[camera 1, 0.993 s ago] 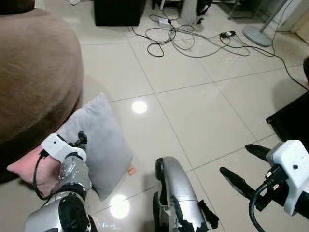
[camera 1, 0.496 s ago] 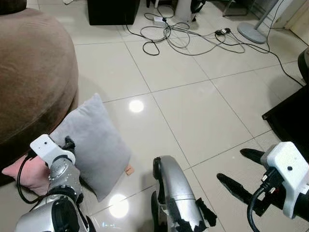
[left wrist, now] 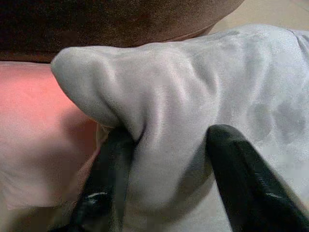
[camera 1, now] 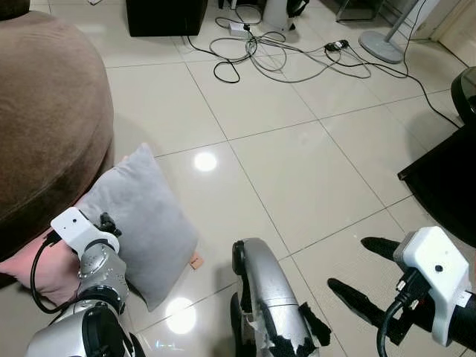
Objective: Move the pillow to the sofa from floor
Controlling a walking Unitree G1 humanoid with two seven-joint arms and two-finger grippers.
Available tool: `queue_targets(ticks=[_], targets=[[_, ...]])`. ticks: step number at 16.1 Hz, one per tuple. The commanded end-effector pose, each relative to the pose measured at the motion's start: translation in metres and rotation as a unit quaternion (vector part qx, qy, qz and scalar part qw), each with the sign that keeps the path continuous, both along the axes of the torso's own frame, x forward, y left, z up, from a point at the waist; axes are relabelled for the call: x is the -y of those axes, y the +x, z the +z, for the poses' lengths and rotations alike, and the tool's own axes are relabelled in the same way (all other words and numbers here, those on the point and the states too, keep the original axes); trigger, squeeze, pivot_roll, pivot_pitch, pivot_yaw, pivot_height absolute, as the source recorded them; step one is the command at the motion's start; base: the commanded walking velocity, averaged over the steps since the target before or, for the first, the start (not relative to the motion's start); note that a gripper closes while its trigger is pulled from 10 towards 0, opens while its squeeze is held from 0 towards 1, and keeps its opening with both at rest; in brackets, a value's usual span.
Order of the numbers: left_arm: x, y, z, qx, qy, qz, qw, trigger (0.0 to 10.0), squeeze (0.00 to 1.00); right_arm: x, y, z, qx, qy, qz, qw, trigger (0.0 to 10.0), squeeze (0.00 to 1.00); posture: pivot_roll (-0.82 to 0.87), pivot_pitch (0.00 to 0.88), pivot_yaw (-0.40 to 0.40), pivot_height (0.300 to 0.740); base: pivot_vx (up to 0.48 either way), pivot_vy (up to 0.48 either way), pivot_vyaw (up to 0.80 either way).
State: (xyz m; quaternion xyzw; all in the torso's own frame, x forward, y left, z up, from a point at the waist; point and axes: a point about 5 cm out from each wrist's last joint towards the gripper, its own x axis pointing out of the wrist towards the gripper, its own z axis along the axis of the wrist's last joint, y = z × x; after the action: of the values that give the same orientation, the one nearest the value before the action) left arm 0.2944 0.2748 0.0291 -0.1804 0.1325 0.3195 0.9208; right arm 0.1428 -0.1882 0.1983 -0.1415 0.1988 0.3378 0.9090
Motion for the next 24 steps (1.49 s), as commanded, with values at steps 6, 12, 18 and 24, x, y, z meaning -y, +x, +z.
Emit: queue_targets(ticks=[6, 12, 18, 24], targets=[[0.010, -0.005, -0.011, -0.022, 0.002, -0.021, 1.000, 0.0, 0.00, -0.002, -0.002, 0.001, 0.001, 0.002, 0.008, 1.000, 10.0, 0.00, -0.52, 0.214, -0.253, 0.526, 0.000, 0.000, 0.00], [0.010, -0.007, -0.012, -0.021, 0.000, -0.023, 1.000, 0.0, 0.00, -0.002, -0.004, 0.001, -0.002, 0.005, 0.010, 1.000, 10.0, 0.00, -0.51, 0.214, -0.255, 0.526, 0.000, 0.000, 0.00], [0.011, -0.006, -0.012, -0.014, -0.005, -0.026, 1.000, 0.0, 0.00, -0.003, -0.004, 0.000, -0.001, 0.008, 0.010, 1.000, 10.0, 0.00, -0.51, 0.211, -0.256, 0.526, 0.000, 0.000, 0.00], [0.027, 0.000, -0.010, 0.032, -0.037, -0.056, 0.997, 0.0, 0.00, 0.000, 0.003, -0.013, 0.003, 0.009, -0.026, 1.000, 10.0, 0.00, -0.45, 0.188, -0.197, 0.526, 0.000, 0.000, 0.00]])
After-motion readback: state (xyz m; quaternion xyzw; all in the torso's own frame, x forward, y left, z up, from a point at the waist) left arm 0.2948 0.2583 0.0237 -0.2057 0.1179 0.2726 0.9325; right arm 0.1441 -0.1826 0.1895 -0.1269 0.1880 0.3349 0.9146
